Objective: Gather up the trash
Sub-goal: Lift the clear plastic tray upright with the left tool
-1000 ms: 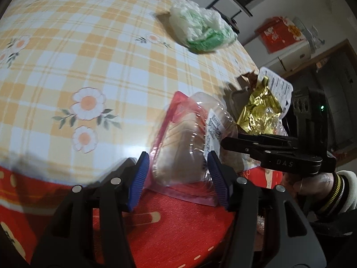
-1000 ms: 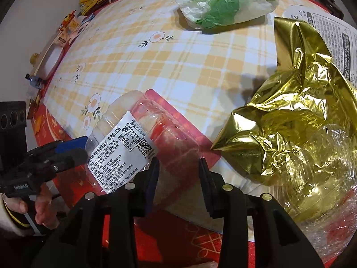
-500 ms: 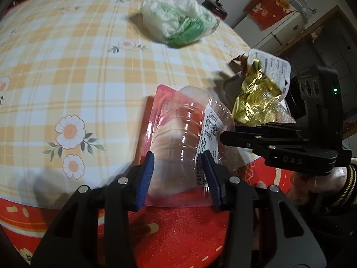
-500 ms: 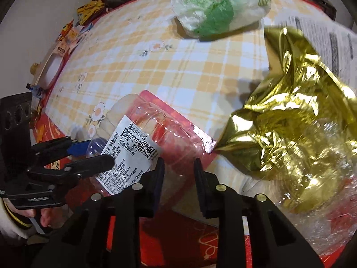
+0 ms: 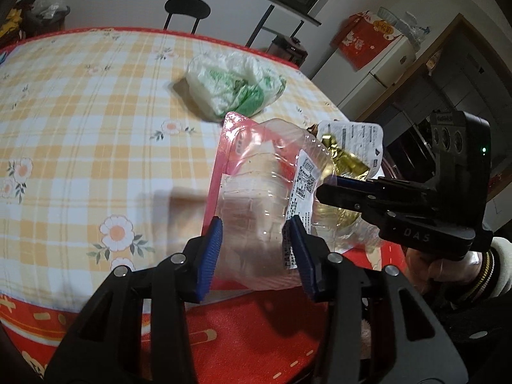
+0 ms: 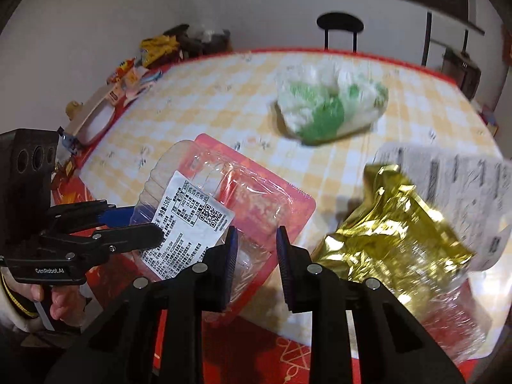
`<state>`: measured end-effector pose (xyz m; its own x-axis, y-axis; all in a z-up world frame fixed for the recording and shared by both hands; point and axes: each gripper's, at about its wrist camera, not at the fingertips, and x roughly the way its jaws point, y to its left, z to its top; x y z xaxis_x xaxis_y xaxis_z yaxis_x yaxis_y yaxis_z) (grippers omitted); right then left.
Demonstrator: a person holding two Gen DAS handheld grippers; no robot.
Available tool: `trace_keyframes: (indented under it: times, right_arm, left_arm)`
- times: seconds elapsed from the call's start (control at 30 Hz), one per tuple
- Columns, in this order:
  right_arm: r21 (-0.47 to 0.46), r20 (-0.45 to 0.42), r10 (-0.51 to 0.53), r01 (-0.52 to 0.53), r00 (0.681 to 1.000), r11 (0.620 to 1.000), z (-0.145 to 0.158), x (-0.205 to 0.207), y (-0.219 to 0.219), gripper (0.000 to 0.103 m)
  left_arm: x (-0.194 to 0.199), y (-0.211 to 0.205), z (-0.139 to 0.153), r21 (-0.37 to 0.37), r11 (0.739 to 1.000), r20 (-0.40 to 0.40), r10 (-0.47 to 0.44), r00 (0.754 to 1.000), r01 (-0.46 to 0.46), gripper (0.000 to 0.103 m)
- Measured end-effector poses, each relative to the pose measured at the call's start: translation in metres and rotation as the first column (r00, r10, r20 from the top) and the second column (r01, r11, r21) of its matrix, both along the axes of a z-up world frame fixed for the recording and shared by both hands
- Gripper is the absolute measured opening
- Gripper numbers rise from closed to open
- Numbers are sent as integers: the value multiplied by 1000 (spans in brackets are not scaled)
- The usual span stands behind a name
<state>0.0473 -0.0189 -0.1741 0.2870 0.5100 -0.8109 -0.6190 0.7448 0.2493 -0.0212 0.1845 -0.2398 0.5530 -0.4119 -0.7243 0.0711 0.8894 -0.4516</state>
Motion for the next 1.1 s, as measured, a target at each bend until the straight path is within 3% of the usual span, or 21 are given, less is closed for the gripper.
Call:
trace_keyframes:
  times: [0.2,0.4,0.67,0.8,0.97,1.1]
  right_arm:
    - [-10,79,-25,26,997,1000,18,-6,-13,25]
    - [-34,109,-95,100,989,994,24,-9,-44,25]
    - [-166,63,-165,173,984,971,-22,-2,-60,25]
    - [-155,57,-163,170,985,973,-30,-1,-63,24]
    - [-162,61,-152,160,987,974,-30,-1,-63,24]
    - [-166,61,-146,154,987,974,-30,-1,-63,24]
  left_arm:
    - [5,-8,9,-15,999,33,-32,999,33,45]
    - [18,-33,2,-54,990,33,-129,991,130,45]
    - [41,-73,-49,-71,974,-50,-221,974,217,45]
    - [53,-67,-57,-111,971,-64,-217,974,209,45]
    - [59,-66,-56,-69,968,-54,-243,968,239,55]
    - [68,-64,-60,-101,961,-68,-266,962,259,67]
